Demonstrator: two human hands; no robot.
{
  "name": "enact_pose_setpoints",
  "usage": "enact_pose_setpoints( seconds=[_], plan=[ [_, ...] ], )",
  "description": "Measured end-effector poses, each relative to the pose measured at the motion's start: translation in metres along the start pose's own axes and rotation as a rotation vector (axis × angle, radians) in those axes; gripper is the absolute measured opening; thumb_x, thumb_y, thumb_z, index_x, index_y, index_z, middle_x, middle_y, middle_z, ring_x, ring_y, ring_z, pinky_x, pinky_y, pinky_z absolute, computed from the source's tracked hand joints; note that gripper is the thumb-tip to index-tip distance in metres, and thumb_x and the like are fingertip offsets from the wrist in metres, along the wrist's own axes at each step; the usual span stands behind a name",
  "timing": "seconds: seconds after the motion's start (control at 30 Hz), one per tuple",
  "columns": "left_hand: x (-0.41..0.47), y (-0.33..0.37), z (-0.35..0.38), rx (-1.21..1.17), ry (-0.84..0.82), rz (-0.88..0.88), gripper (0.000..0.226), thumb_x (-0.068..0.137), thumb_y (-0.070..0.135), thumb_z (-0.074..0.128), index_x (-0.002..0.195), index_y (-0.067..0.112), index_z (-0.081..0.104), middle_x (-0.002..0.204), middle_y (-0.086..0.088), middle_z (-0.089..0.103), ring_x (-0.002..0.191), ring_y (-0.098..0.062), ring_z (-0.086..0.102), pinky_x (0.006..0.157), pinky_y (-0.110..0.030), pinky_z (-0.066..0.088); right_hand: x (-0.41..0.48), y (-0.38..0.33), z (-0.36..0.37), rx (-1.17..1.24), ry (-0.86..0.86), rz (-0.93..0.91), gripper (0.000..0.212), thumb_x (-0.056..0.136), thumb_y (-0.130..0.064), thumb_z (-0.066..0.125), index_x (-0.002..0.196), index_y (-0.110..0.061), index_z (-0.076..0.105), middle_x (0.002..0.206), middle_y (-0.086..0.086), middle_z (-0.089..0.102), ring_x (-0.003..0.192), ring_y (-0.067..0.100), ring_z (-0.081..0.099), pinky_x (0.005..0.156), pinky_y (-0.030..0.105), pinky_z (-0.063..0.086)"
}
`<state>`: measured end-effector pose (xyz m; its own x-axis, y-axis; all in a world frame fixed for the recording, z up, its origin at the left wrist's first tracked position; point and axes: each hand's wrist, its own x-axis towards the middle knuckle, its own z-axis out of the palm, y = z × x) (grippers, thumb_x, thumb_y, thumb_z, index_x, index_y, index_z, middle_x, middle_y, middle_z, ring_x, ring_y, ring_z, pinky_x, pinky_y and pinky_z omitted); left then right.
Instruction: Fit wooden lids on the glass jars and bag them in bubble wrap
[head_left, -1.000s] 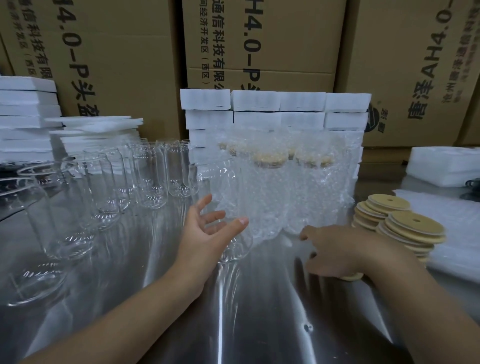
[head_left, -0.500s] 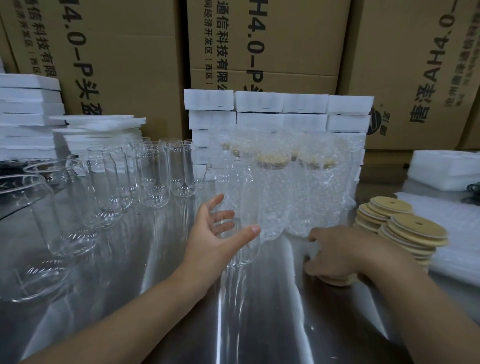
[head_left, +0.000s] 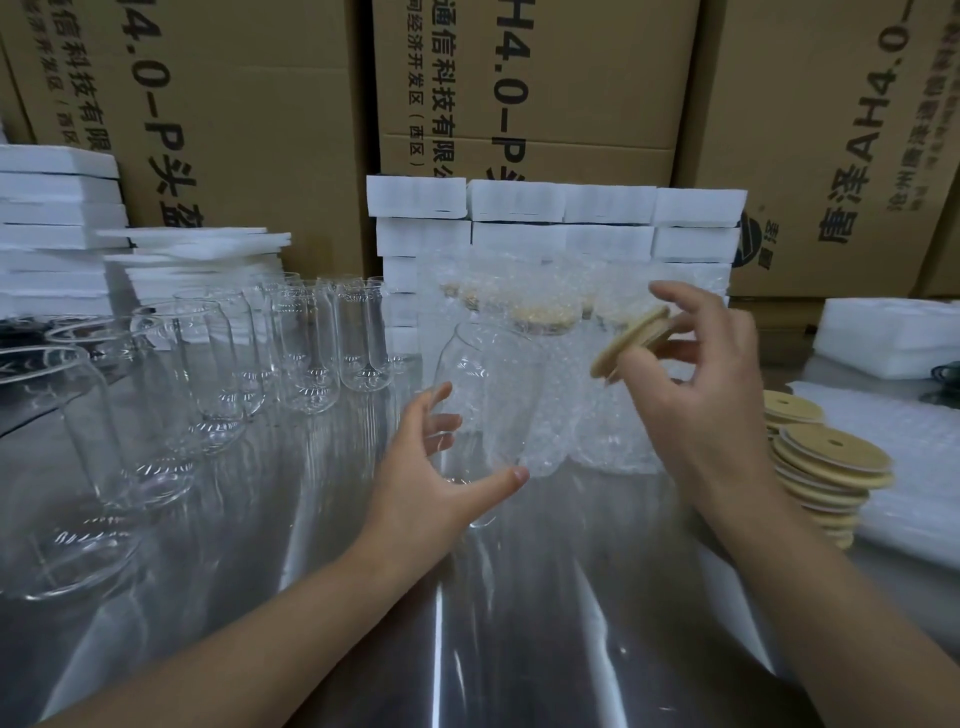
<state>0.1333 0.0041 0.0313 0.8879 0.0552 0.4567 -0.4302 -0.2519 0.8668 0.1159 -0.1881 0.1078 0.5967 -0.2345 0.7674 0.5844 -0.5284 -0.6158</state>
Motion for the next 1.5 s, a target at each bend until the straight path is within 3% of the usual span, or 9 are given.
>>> enact_pose_setpoints(
  seconds=[0.1,0.23,0.5,0.67,0.83,1.07,1.27,1.4,1.5],
  plan=[
    [-0.002,0.001,0.000,0.051,-0.028,0.045,0.092,0.052,0.047,0.090,0.125,0.059,0.035,0.116,0.026,0.052,0.113,0.010,0.048,0.090,-0.019,0.043,-0.003,-0.004,0.000,0.219,0.056,-0.025,0.039,0.068,-0.033,0.059,0.105,-0.038,0.049,0.109,-0.014,0.036,0.096,-0.009,0.053,0.074,0.005,0.046],
    [-0.004,0.002,0.001,0.101,-0.063,0.088,0.091,0.053,0.044,0.091,0.122,0.063,0.034,0.121,0.025,0.053,0.118,0.010,0.047,0.098,-0.023,0.043,-0.008,-0.007,0.003,0.430,0.009,-0.032,0.033,0.069,-0.022,0.064,0.093,-0.030,0.044,0.122,0.008,0.041,0.103,0.011,0.057,0.076,0.014,0.048],
    [-0.008,0.005,0.005,0.112,-0.099,0.110,0.093,0.038,0.062,0.080,0.118,0.071,0.033,0.121,0.025,0.055,0.116,0.014,0.047,0.103,-0.034,0.046,-0.024,0.000,0.022,0.530,-0.279,-0.032,0.028,0.067,-0.034,0.063,0.081,-0.024,0.041,0.128,-0.007,0.053,0.121,-0.005,0.050,0.089,0.015,0.043],
    [-0.008,0.004,0.005,0.100,-0.115,0.096,0.093,0.039,0.063,0.081,0.117,0.072,0.032,0.120,0.027,0.055,0.115,0.013,0.048,0.102,-0.035,0.047,-0.025,0.000,0.023,0.448,-0.407,-0.039,0.023,0.073,-0.037,0.052,0.096,-0.036,0.047,0.129,-0.014,0.052,0.124,-0.002,0.047,0.094,0.018,0.038],
    [-0.007,0.003,0.004,0.085,-0.123,0.082,0.092,0.040,0.064,0.081,0.116,0.074,0.030,0.118,0.030,0.054,0.113,0.015,0.048,0.101,-0.035,0.048,-0.030,-0.004,0.026,0.206,-0.464,-0.182,0.044,0.083,-0.046,0.041,0.127,-0.051,0.040,0.145,-0.016,0.036,0.135,-0.009,0.028,0.105,0.006,0.024],
    [-0.005,-0.002,0.004,0.000,-0.146,0.088,0.089,0.042,0.060,0.085,0.113,0.075,0.034,0.121,0.029,0.055,0.118,0.012,0.049,0.104,-0.037,0.045,-0.031,-0.004,0.030,0.088,-0.429,-0.216,0.047,0.079,-0.055,0.051,0.124,-0.056,0.039,0.140,-0.026,0.035,0.132,-0.013,0.029,0.101,0.001,0.023],
    [-0.001,-0.009,0.004,-0.037,-0.129,0.097,0.093,0.036,0.073,0.084,0.116,0.073,0.037,0.117,0.031,0.057,0.119,0.000,0.055,0.102,-0.043,0.047,-0.030,-0.009,0.028,-0.017,-0.456,-0.208,0.055,0.080,-0.052,0.062,0.131,-0.051,0.042,0.146,-0.022,0.032,0.134,-0.009,0.027,0.111,0.024,0.028],
    [0.002,-0.013,0.005,-0.030,-0.124,0.105,0.095,0.033,0.076,0.083,0.116,0.074,0.037,0.115,0.036,0.055,0.114,0.009,0.053,0.100,-0.044,0.048,-0.017,-0.011,0.002,-0.224,-0.586,-0.240,0.048,0.084,-0.067,0.041,0.130,-0.063,0.026,0.153,-0.024,0.020,0.137,-0.008,0.013,0.115,0.030,0.012],
    [0.003,-0.014,0.007,-0.038,-0.129,0.093,0.093,0.030,0.075,0.083,0.113,0.074,0.039,0.111,0.035,0.057,0.109,0.012,0.054,0.096,-0.044,0.051,-0.001,-0.007,-0.037,-0.238,-0.374,-0.243,0.043,0.089,-0.062,0.030,0.130,-0.054,0.038,0.139,-0.023,0.038,0.131,-0.003,0.030,0.109,0.027,0.023]
  ],
)
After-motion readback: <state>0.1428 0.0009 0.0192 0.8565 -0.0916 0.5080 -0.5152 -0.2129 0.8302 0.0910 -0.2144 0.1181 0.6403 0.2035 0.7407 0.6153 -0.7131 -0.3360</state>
